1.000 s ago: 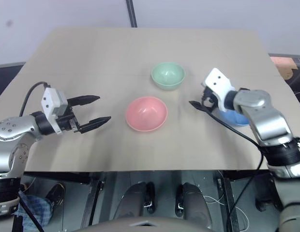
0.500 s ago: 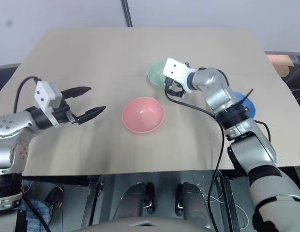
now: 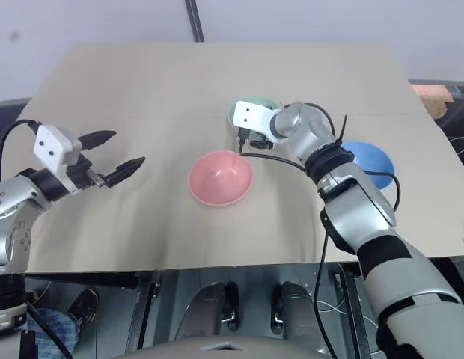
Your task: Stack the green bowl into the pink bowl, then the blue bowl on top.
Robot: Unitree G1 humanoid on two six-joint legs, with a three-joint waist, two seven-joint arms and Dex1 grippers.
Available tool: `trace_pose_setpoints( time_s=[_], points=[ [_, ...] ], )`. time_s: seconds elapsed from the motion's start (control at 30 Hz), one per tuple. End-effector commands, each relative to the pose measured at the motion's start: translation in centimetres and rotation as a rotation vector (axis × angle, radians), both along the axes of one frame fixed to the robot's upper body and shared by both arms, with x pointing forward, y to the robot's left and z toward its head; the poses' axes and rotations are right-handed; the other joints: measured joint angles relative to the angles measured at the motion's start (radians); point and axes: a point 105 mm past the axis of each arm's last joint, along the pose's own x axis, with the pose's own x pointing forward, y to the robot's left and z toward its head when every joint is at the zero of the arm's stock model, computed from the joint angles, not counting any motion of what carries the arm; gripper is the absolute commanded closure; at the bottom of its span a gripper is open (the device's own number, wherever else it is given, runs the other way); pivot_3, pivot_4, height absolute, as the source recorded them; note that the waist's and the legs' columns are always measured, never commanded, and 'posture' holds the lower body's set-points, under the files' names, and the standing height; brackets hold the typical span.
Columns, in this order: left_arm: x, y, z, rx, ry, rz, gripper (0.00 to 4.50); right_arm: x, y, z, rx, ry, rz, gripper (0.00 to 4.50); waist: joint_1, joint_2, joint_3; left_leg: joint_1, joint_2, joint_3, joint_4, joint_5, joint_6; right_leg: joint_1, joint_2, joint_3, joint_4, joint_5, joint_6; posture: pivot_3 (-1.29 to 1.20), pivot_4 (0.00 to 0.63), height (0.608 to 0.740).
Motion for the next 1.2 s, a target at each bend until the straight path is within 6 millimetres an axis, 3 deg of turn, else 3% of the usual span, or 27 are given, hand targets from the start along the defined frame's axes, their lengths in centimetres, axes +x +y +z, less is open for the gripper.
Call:
trace_pose_setpoints(
  time_s=[0.03,0.17,0.37,0.43,0.53,0.63,0.83,1.03,1.13,1.2],
  points=[
    [-0.2,0.0,1.4,0.013,-0.060,-0.003,0.00,0.1,0.8,1.4,-0.016,-0.031,0.038,2.60,0.000,0.000,0.000,0.000,0.000,0.000,0.000,0.000,0.000,0.000,0.000,0.000,0.000,0.000,0.000,0.00,0.150,0.740],
    [-0.3,-0.3,1.3,0.015,-0.058,-0.014,0.00,0.0,0.8,1.2,-0.020,-0.027,0.048,4.43,-0.003,0.000,0.000,0.000,0.000,0.000,0.000,0.000,0.000,0.000,0.000,0.000,0.000,0.000,0.000,0.00,0.150,0.740],
    [-0.4,-0.9,1.4,0.008,-0.054,-0.055,0.00,-0.6,1.9,3.0,0.008,-0.059,0.104,4.43,-0.015,0.000,0.000,0.000,0.000,0.000,0.000,0.000,0.000,0.000,0.000,0.000,0.000,0.000,0.000,0.00,0.150,0.740],
    [-0.4,-1.0,1.2,0.016,-0.045,-0.063,0.00,-1.3,2.8,4.6,0.029,-0.096,0.142,4.43,-0.018,0.001,0.001,0.000,0.000,0.000,-0.001,0.000,0.000,0.000,0.000,0.000,0.000,0.000,0.000,0.00,0.150,0.740],
    [-0.4,-1.5,0.8,0.011,-0.025,-0.091,0.00,-3.6,3.6,7.0,0.077,-0.125,0.216,4.43,-0.017,0.001,0.001,-0.001,0.000,0.000,-0.001,0.000,0.000,-0.001,0.000,0.000,0.000,0.000,0.000,0.00,0.150,0.740],
    [-0.3,-1.7,0.5,0.007,-0.013,-0.110,0.00,-6.8,4.3,8.0,0.073,-0.126,0.289,4.43,-0.015,0.001,0.000,0.000,0.000,0.000,-0.002,0.000,0.000,-0.001,-0.001,0.000,-0.001,0.000,0.000,0.00,0.150,0.740],
    [0.4,-2.7,0.3,0.016,0.007,-0.168,0.00,-13.2,6.4,6.4,0.058,-0.050,0.419,4.43,-0.012,0.000,0.000,0.000,-0.001,0.000,-0.002,0.000,0.000,-0.001,-0.001,0.000,0.000,0.000,0.000,0.00,0.150,0.740],
    [0.9,-2.9,0.1,0.038,0.035,-0.211,0.00,-15.3,5.8,3.7,0.024,0.021,0.405,4.43,-0.012,0.000,0.000,0.000,-0.001,-0.001,-0.002,0.000,0.000,-0.001,-0.001,-0.001,0.000,0.000,0.000,0.00,0.150,0.740],
    [1.2,-2.9,0.3,0.037,0.032,-0.219,0.00,-15.5,5.4,3.3,0.006,0.025,0.401,3.44,-0.012,-0.001,0.000,0.000,-0.001,-0.001,-0.001,0.000,0.000,-0.001,-0.001,-0.001,0.000,0.000,0.001,0.00,0.150,0.740],
    [1.4,-3.0,0.5,0.038,0.029,-0.227,0.00,-15.6,5.2,3.3,-0.001,0.027,0.401,2.42,-0.012,-0.001,0.000,0.000,-0.001,-0.001,-0.001,0.000,0.000,-0.001,0.000,-0.001,0.000,-0.001,0.002,0.00,0.150,0.740]
  ],
)
